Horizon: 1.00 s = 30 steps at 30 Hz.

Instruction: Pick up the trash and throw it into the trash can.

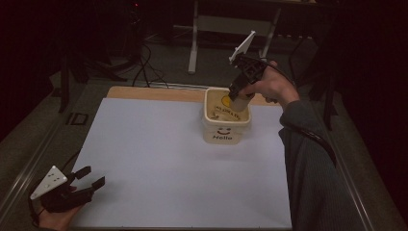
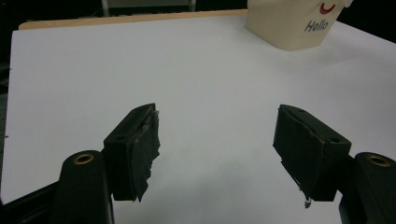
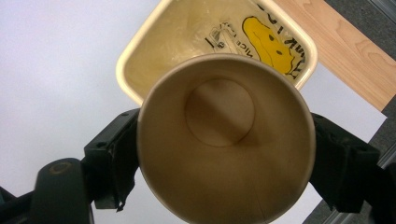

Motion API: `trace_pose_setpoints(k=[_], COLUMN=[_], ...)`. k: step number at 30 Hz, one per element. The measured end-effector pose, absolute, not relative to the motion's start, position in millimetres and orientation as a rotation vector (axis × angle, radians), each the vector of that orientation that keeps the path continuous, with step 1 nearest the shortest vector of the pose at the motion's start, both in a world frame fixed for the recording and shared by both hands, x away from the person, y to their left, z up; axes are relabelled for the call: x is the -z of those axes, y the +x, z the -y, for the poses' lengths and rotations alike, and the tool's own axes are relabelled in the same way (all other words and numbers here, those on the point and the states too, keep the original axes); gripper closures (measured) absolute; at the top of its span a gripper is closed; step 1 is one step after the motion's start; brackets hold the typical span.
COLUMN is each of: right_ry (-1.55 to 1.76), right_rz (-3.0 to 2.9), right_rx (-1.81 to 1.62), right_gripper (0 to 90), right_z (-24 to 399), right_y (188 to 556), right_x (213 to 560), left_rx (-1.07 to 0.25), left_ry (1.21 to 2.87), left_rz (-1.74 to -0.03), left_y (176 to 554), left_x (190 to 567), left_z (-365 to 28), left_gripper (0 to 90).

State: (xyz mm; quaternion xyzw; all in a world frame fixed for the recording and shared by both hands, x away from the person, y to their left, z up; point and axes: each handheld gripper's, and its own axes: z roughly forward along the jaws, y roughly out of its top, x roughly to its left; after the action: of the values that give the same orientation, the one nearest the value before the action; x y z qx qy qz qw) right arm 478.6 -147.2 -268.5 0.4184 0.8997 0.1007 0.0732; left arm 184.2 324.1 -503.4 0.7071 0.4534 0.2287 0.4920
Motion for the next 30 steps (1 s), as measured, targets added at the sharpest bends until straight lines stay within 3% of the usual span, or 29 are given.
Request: trace_pose_setpoints(k=[30], right_ry=[1.260], right_rz=[-2.732], right_rx=[-0.263], right_gripper=[18.0], right_z=[139.0], right_y=[486.7], right_x=[311.7], left_rx=[-0.558], left_ry=[1.714], left_rz=[-1.100], left_y=[183.3], left_x=[503.0], left_z=[-324.5], left_gripper=[31.4])
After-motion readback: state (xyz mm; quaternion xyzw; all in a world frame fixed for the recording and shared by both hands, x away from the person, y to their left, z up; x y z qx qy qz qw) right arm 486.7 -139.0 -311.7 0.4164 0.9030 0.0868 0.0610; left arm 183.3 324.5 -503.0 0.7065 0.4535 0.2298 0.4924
